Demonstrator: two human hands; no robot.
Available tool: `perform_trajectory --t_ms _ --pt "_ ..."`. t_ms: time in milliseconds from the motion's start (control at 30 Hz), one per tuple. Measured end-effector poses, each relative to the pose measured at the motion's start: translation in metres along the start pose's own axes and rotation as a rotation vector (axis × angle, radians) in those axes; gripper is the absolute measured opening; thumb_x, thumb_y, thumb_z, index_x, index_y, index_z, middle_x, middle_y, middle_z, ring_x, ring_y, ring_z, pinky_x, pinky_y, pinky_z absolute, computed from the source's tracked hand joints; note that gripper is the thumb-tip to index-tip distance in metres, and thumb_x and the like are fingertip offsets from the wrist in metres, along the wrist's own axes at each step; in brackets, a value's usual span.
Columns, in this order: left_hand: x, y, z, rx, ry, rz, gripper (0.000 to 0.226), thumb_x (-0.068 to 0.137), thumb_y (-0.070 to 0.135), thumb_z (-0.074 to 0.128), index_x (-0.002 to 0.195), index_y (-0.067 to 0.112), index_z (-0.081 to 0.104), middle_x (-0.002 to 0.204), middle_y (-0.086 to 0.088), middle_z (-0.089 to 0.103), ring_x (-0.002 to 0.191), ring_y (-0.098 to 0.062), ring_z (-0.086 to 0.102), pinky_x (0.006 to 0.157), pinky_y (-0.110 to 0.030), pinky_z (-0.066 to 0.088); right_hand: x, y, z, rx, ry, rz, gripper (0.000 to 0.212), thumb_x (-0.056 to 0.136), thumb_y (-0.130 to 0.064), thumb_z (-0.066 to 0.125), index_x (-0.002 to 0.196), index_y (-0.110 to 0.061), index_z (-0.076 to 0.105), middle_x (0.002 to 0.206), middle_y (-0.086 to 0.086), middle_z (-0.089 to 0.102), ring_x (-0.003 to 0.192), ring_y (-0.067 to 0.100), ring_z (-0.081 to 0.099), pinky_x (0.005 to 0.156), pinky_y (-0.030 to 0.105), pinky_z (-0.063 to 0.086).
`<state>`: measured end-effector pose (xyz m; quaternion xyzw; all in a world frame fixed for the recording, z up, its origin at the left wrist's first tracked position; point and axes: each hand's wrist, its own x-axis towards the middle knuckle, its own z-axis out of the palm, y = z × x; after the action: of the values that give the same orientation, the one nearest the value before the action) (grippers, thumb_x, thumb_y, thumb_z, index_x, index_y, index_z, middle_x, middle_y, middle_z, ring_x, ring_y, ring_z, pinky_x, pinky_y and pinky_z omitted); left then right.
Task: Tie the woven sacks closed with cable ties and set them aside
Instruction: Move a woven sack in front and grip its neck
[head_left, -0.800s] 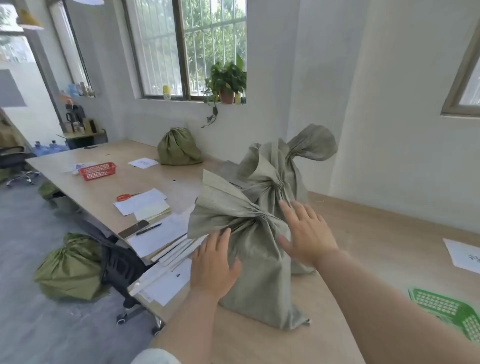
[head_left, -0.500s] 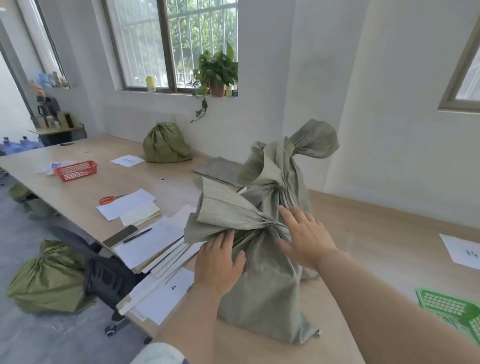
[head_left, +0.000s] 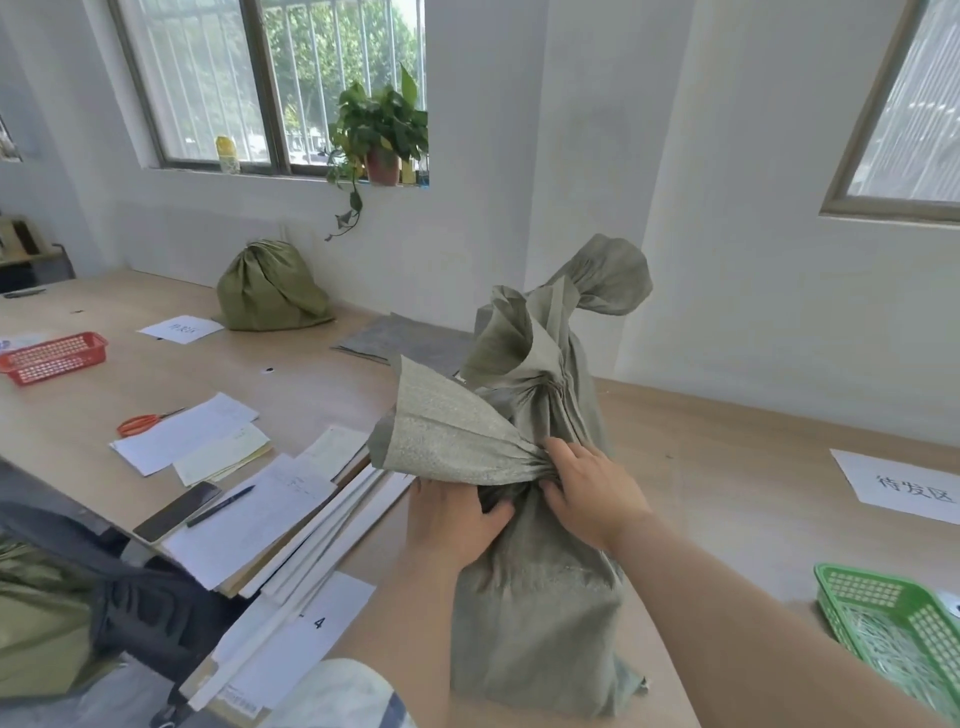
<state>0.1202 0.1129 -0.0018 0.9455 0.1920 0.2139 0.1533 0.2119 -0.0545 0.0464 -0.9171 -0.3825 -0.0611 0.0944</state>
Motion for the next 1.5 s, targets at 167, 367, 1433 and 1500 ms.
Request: perform_trajectory --t_ms 167,367,1433,1500 --pt "0.005 0.001 0.017 -0.149 -0.161 -0.07 0.057 0.084 0.067 0.049 0.131 0.035 0.058 0.134 0.008 0.06 0.126 -0.021 0.052 0.103 -0.034 0.043 0.003 0.005 0.009 0.052 0.018 0.017 0.016 0.097 -0.024 0.046 0.11 -0.014 0.048 0.108 0.005 0.061 0.103 0.029 0.058 0.081 0.039 0.046" --pt "0.009 0.0 0.022 -0.459 -0.234 -0.139 0.06 0.075 0.085 0.039 0.122 0.052 0.056 0.129 0.02 0.058 0.124 -0.01 0.052 0.106 -0.033 0.041 0.003 0.003 0.015 0.129 0.074 0.047 0.013 0.093 -0.018 0.05 0.104 -0.011 0.046 0.098 0.009 0.063 0.094 0.032 0.057 0.076 0.043 0.045" --pt "-0.07 0.183 0.02 -0.464 -0.071 0.337 0.045 0.09 0.05 0.047 0.058 0.018 0.047 0.046 0.004 0.045 0.047 -0.016 0.051 0.049 -0.035 0.04 -0.179 0.13 -0.043 0.468 0.503 0.192 0.009 0.081 -0.018 0.044 0.088 -0.021 0.039 0.063 -0.015 0.043 0.058 0.024 0.044 0.048 0.032 0.026" --pt "-0.076 0.208 0.025 -0.488 -0.084 0.344 0.042 0.092 0.04 0.054 0.056 0.023 0.044 0.045 0.005 0.044 0.05 -0.019 0.053 0.049 -0.035 0.04 -0.194 0.15 -0.049 0.498 0.53 0.207 0.007 0.083 -0.017 0.045 0.088 -0.02 0.041 0.064 -0.008 0.049 0.06 0.027 0.049 0.051 0.037 0.035"
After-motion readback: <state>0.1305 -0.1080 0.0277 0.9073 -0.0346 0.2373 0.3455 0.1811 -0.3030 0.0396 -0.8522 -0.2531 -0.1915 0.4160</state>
